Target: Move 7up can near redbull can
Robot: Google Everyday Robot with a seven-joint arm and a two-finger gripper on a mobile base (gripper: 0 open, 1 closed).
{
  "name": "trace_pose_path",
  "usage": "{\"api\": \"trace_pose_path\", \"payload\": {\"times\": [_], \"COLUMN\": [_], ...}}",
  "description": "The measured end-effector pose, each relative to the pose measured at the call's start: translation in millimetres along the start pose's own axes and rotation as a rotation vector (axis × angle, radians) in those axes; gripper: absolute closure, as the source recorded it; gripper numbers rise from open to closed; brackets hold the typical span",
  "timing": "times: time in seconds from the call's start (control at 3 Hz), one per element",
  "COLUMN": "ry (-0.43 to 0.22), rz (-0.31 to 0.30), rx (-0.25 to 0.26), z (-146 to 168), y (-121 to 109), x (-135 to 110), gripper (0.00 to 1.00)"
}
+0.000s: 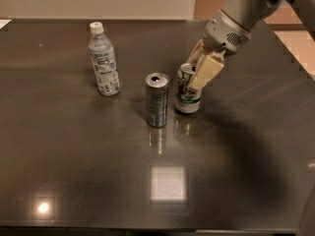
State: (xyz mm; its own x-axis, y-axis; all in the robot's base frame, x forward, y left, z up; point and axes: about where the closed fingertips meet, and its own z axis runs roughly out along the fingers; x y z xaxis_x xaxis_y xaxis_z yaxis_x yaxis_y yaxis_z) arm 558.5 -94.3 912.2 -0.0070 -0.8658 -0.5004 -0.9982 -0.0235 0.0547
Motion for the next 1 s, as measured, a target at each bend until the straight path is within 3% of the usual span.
{"api": "trace_pose_path", "payload": {"times": [1.0], "ry": [0.011], "rz": [-0.070], "rx": [-0.025], "z": [10.6], "y": [28.7], "x": [-2.1], "gripper": [0.14]}}
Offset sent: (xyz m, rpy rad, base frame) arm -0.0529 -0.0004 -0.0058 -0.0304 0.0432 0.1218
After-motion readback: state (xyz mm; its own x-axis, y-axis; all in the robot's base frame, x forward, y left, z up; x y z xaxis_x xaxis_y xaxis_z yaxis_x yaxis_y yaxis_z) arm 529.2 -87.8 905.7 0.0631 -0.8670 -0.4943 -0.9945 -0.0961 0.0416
